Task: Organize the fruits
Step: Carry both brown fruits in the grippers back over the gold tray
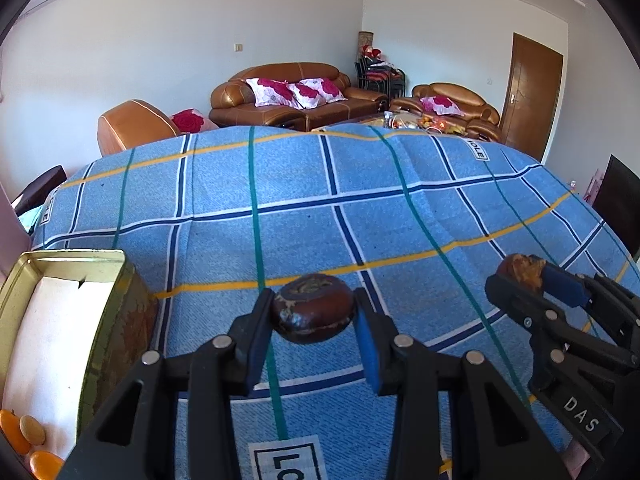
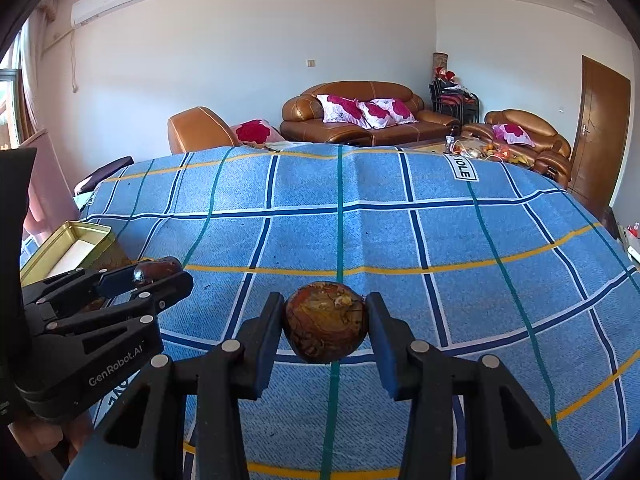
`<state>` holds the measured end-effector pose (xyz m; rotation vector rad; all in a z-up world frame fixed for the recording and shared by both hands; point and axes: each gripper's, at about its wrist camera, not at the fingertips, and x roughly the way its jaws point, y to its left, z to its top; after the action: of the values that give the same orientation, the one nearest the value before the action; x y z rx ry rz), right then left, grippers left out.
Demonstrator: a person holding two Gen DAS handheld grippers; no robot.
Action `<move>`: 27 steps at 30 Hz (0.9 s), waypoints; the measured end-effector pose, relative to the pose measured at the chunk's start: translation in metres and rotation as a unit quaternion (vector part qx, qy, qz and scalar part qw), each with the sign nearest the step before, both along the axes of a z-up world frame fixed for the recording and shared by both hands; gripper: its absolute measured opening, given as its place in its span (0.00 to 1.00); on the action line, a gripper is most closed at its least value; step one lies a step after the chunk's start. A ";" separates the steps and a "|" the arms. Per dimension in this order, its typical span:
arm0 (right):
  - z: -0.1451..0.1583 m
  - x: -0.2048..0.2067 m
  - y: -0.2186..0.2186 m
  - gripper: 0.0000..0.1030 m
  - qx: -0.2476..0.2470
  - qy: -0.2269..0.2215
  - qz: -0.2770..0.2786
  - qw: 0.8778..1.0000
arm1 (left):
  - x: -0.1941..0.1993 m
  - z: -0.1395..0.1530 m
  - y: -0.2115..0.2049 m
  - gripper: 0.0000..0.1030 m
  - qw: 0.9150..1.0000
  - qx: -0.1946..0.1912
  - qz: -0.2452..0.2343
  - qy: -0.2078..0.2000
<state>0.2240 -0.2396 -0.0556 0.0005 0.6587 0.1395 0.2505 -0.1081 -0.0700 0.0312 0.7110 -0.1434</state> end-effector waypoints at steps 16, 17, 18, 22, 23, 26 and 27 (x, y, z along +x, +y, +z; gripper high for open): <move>0.008 -0.012 0.001 0.43 -0.002 -0.042 0.000 0.999 | -0.011 0.006 -0.001 0.39 0.999 0.001 0.000 -0.035; 0.009 -0.013 0.001 0.43 -0.002 -0.046 0.001 0.999 | -0.012 0.007 -0.001 0.39 0.999 0.000 0.000 -0.037; 0.009 -0.014 0.002 0.43 -0.003 -0.048 0.001 0.999 | -0.013 0.007 -0.001 0.39 0.999 -0.001 0.000 -0.039; 0.012 -0.018 0.002 0.43 -0.003 -0.061 0.001 0.998 | -0.016 0.008 0.000 0.39 0.999 -0.002 0.000 -0.045; 0.012 -0.019 0.002 0.43 -0.003 -0.064 0.001 0.998 | -0.017 0.008 0.000 0.39 0.999 -0.002 0.000 -0.047; 0.014 -0.022 0.002 0.43 -0.004 -0.072 0.001 0.997 | -0.018 0.009 -0.001 0.39 0.999 -0.001 0.000 -0.052; 0.014 -0.023 0.002 0.43 -0.005 -0.074 0.001 0.997 | -0.019 0.009 -0.001 0.39 0.999 -0.001 0.000 -0.054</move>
<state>0.2013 -0.2377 -0.0417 -0.0208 0.5111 0.1375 0.2316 -0.1089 -0.0606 0.0366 0.6021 -0.1415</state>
